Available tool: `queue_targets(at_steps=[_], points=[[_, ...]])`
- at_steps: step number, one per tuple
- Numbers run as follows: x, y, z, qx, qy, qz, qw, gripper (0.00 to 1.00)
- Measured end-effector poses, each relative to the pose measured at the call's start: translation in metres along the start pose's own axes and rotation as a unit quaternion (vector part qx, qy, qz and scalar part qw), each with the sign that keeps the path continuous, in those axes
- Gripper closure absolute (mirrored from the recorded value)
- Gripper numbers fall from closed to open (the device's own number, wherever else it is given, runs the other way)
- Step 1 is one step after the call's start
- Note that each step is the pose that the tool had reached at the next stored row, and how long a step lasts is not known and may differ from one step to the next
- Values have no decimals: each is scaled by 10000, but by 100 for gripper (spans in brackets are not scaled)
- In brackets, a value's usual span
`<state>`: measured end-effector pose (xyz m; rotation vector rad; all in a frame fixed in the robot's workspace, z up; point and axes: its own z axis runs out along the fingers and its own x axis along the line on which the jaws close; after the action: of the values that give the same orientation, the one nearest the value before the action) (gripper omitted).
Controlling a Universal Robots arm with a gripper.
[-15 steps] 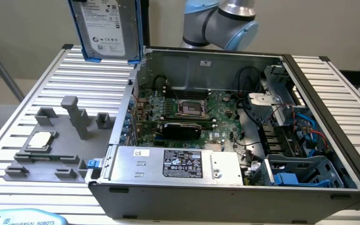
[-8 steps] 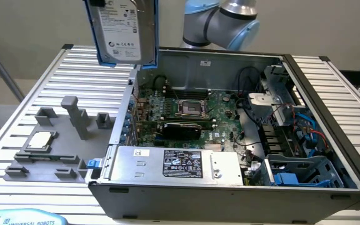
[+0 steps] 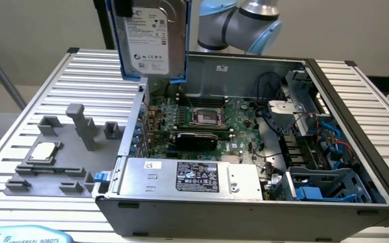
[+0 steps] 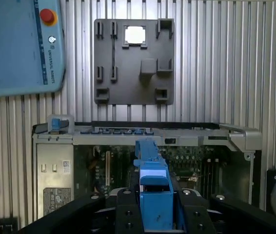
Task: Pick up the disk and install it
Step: 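Pick up the disk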
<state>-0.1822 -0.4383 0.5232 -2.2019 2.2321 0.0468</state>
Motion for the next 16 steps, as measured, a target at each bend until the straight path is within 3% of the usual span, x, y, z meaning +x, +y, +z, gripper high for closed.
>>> queue_targets(at_steps=[9, 16], points=[[211, -313, 123, 6, 0, 0, 10000, 67], [328, -623, 193, 8, 1, 0, 10000, 67]])
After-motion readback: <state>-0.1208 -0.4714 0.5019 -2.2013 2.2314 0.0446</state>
